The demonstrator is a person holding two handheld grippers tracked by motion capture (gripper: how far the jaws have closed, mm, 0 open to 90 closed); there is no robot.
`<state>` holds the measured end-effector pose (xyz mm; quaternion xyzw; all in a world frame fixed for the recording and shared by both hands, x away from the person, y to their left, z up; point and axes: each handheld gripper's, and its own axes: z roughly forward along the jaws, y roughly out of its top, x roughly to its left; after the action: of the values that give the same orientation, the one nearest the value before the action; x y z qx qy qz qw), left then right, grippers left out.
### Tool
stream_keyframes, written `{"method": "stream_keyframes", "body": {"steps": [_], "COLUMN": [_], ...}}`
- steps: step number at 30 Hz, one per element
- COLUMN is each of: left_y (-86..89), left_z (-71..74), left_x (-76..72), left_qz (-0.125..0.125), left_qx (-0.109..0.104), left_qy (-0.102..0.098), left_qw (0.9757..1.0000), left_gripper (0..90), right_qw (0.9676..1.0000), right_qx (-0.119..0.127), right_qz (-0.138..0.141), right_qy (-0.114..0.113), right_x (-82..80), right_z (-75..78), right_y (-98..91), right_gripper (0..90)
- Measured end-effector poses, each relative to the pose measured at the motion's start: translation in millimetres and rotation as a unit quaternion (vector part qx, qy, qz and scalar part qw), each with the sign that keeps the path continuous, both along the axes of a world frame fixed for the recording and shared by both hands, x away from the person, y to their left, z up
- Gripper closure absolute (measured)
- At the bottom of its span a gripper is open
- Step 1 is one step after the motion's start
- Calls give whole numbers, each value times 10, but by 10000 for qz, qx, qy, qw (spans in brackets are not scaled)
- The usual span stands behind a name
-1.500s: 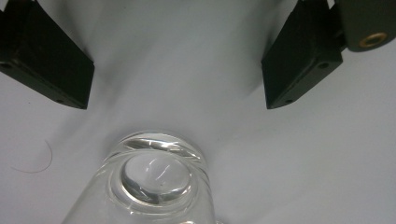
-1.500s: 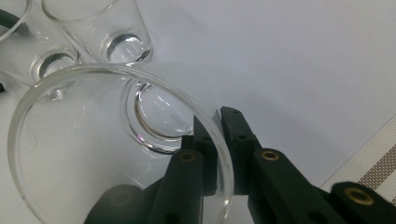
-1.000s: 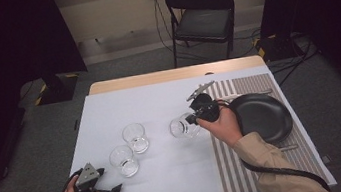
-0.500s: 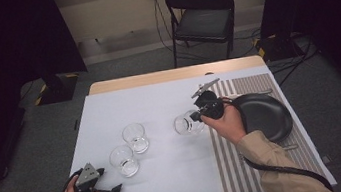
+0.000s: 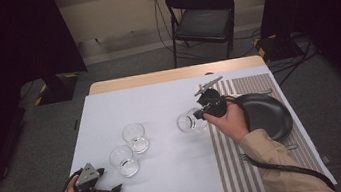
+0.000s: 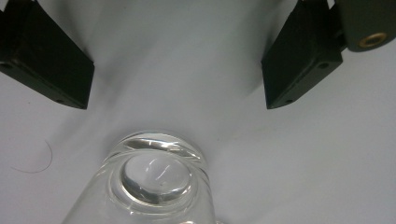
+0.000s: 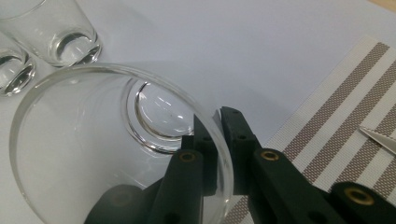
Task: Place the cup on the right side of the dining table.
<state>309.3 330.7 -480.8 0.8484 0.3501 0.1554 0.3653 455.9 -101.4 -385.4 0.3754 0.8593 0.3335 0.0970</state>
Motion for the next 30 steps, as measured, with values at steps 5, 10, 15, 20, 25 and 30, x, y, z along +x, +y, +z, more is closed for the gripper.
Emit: {"method": "stream_keyframes", "body": {"steps": [5, 10, 15, 20, 25, 30], "left_y": [0, 0, 0, 0, 0, 0], "left_z": [2, 1, -1, -1, -1, -1], "left_x": [-1, -1, 0, -1, 0, 0], "left_qz": [7, 7, 1, 2, -1, 0], "left_qx": [14, 10, -3, -3, -5, -5], "left_qy": [5, 2, -1, -1, -2, -2], "left_qw": [10000, 10000, 10000, 10000, 10000, 10000], "left_gripper": [83, 83, 83, 83, 83, 83], "right_qw": [10000, 10000, 9999, 9997, 9996, 9995], "right_qx": [-44, -22, -20, -16, -42, -67], "right_qz": [-12, -81, -169, -244, -284, -313], "right_qy": [0, -1, -13, 2, 0, -26], "right_x": [20, 38, 56, 78, 98, 111], "right_z": [3, 1, 8, 16, 4, 3], "right_y": [-40, -81, -120, -161, -194, -205], "right_gripper": [857, 858, 857, 857, 857, 857]}}
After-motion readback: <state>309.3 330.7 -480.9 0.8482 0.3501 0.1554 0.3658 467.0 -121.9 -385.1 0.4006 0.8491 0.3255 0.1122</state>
